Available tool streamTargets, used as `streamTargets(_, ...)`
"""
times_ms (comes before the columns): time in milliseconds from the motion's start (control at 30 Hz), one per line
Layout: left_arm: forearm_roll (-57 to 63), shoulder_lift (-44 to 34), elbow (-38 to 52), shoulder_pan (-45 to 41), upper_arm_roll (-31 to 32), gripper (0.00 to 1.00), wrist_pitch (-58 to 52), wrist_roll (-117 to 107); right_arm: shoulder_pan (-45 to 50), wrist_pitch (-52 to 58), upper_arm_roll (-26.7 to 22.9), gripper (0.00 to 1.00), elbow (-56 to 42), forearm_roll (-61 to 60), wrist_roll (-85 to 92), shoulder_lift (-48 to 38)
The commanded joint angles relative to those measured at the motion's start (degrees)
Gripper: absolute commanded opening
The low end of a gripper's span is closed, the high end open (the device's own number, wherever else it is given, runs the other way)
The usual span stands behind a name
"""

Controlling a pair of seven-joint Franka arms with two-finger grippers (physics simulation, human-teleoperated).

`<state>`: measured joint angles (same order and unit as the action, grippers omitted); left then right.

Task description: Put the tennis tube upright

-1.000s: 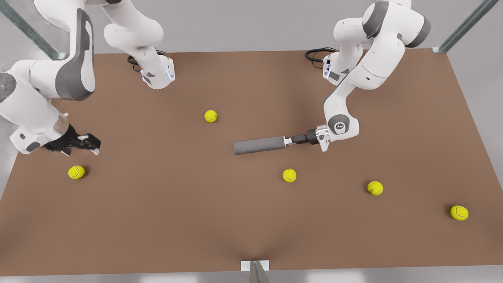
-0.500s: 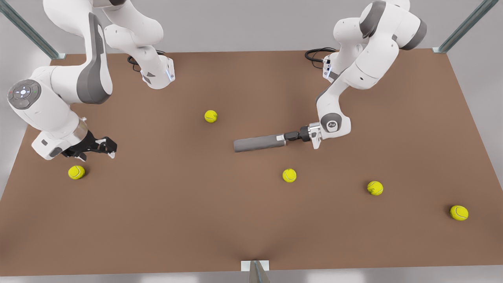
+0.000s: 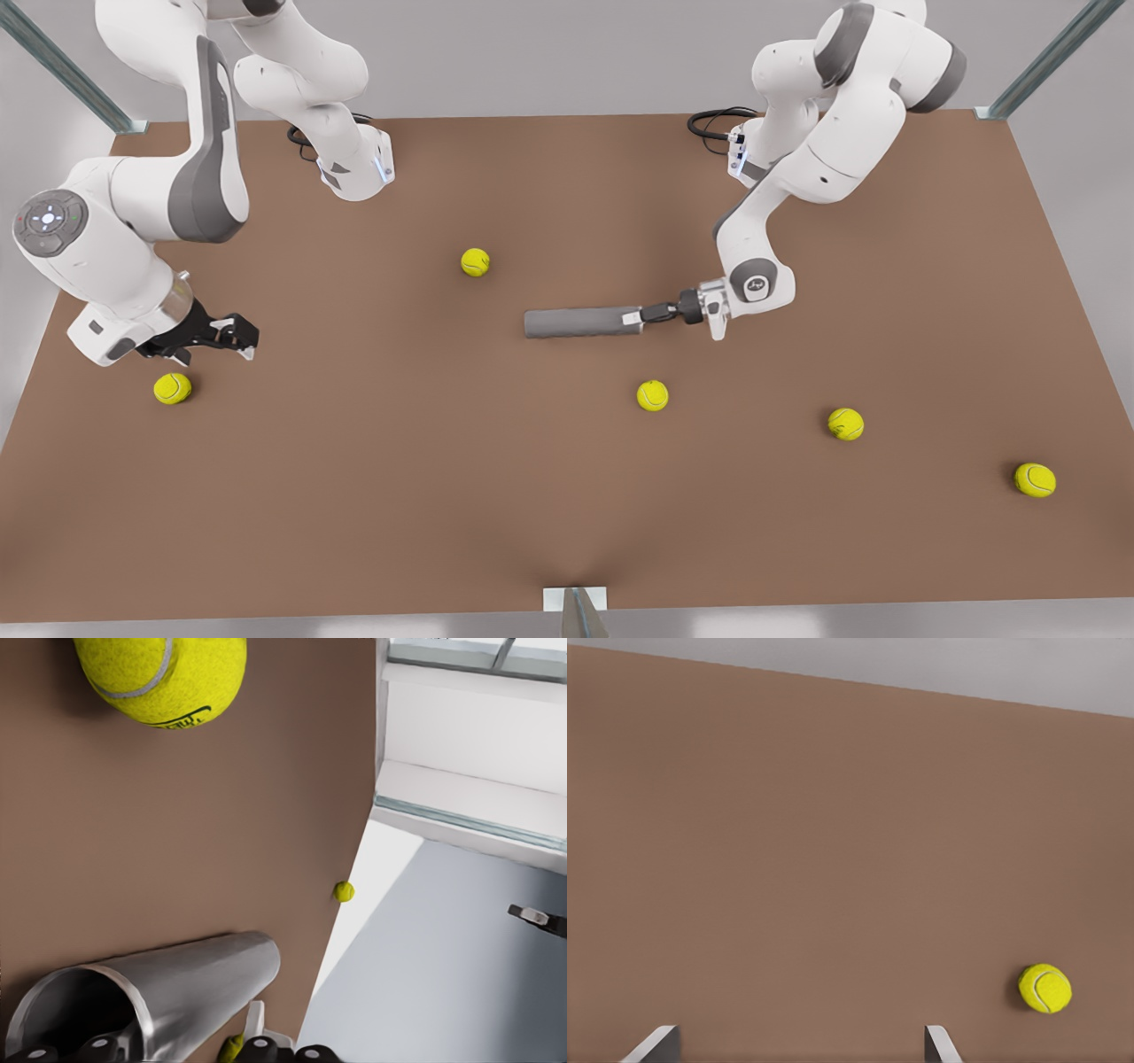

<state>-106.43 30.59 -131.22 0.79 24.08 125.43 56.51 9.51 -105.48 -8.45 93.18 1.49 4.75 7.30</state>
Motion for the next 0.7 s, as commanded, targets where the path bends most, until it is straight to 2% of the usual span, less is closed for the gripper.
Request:
streamTargets(0, -0.01, 0.00, 0.00, 0.09, 0.00, 0.42, -0.18, 0.00, -0.02, 0.01, -0.07, 1.00, -0.02, 0.00, 0.00, 0.00)
streamTargets(100, -0.01, -0.09, 0.00, 0.35, 0.09, 0.39, -0.98, 0.09, -0.11, 0.01, 0.80, 1.00, -0.02, 0.00, -0.09, -0.09)
streamTargets(267, -0.01, -0.27, 0.00, 0.44, 0.88, 0.39, -0.80, 0.79, -0.28, 0.01, 0.80, 1.00, -0.11, 0.00, 0.00, 0.00)
streamTargets(300, -0.01, -0.27, 0.00, 0.53, 1.06, 0.34, -0.71, 0.79, -0.19, 0.01, 0.80, 1.00, -0.11, 0.09, 0.00, 0.00)
streamTargets(333, -0.01, -0.62, 0.00, 0.53, 1.06, 0.23, -0.62, 0.79, -0.19, 0.01, 0.80, 1.00, -0.19, 0.26, 0.00, 0.17)
streamTargets(367, -0.01, -0.71, 0.00, 0.53, 1.06, 0.21, -0.62, 0.79, -0.19, 0.01, 0.80, 1.00, -0.19, 0.26, 0.00, 0.26)
streamTargets(667, -0.01, -0.88, -0.09, 1.41, 1.23, 0.21, -0.45, 0.26, -0.11, 0.09, 0.80, 1.00, -0.19, 0.26, -0.09, 0.26)
